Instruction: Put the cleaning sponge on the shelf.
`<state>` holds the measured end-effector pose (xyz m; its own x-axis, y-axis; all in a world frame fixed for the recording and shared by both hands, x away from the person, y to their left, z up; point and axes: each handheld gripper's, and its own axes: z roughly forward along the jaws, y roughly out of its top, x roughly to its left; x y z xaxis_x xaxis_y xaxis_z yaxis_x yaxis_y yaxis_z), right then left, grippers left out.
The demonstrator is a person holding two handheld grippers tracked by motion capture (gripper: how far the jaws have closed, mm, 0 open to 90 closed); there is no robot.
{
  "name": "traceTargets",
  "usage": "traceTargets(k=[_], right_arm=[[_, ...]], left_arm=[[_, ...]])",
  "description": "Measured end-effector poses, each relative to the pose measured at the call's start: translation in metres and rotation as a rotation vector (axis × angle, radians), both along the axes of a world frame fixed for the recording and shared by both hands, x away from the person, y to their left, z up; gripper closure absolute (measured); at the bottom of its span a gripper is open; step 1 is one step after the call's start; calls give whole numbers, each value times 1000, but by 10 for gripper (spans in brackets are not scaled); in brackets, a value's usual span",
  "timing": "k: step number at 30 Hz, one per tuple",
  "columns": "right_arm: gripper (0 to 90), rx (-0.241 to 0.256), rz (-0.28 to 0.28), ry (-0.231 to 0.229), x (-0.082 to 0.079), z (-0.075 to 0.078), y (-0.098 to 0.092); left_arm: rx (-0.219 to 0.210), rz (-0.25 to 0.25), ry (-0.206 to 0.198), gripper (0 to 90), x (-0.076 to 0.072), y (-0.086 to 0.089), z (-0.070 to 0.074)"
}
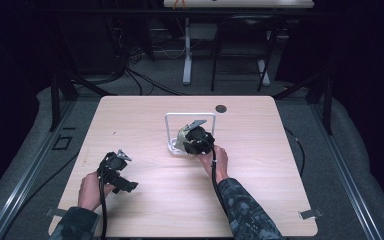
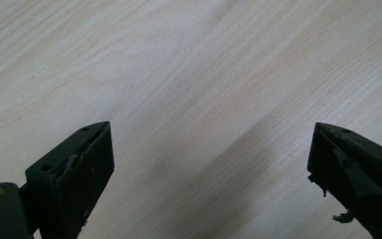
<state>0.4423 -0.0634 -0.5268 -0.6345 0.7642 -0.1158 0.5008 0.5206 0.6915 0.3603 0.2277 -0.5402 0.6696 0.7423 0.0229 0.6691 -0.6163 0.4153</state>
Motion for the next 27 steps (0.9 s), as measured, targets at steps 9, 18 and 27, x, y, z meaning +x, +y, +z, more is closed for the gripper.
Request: traceTargets(k=[9,18,27], right_arm=[[445,-34,-30,28,8,-11,5],[310,-74,-20,59,10,-12,5],[257,-83,-10,48,9,-11,6]], left_arm=[[-1,0,1,43,0,1,0],[1,-1,1,43,0,0,0],[1,1,0,43,0,1,0]])
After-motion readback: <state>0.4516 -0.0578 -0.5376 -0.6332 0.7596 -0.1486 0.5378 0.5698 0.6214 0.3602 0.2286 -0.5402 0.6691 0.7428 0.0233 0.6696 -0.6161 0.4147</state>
